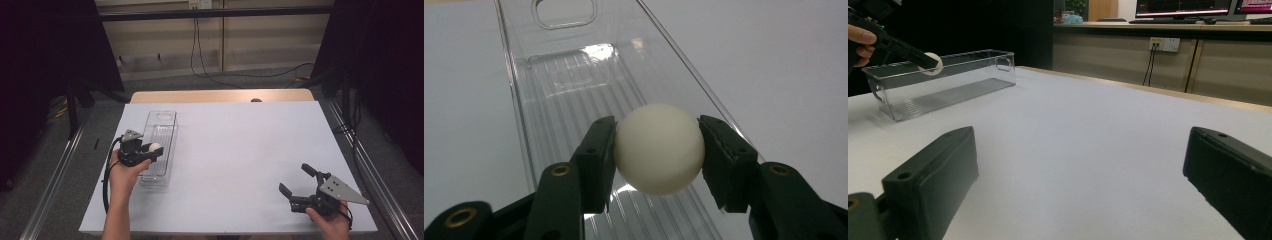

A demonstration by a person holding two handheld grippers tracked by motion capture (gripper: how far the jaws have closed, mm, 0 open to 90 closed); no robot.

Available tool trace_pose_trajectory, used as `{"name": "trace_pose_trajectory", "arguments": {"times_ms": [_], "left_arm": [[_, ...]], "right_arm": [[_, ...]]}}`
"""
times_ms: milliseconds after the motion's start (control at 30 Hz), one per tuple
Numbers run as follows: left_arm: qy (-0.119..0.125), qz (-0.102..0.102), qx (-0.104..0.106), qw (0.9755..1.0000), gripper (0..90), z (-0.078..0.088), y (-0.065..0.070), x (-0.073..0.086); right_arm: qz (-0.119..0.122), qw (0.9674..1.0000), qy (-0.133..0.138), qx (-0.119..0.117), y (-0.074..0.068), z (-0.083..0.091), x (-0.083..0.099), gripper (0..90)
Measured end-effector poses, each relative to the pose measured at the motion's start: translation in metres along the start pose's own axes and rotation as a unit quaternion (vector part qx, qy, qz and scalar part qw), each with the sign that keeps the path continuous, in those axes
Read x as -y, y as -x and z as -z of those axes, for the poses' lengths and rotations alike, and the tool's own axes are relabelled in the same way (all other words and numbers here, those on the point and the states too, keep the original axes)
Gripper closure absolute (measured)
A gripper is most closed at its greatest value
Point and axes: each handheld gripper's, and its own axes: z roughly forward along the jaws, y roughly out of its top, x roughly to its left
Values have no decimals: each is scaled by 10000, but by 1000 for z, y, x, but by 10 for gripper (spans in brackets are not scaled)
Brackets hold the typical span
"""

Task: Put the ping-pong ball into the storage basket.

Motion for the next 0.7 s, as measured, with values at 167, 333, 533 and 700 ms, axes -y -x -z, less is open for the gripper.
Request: {"name": "trace_pose_trajectory", "arguments": {"times_ms": [167, 333, 533, 700], "left_arm": [[4, -7, -12, 10000, 507, 0, 0, 0], [37, -12, -30, 10000, 507, 1, -1, 0], [33, -73, -87, 9999, 507, 1, -1, 0], [40, -105, -134, 9998, 506, 1, -1, 0]], "right_arm": [[4, 10000, 4, -3, 0, 0, 0, 7], [7, 10000, 5, -9, 0, 0, 0, 7], [5, 10000, 7, -8, 0, 0, 0, 7], [-10, 10000, 2, -9, 0, 0, 0, 7]]}}
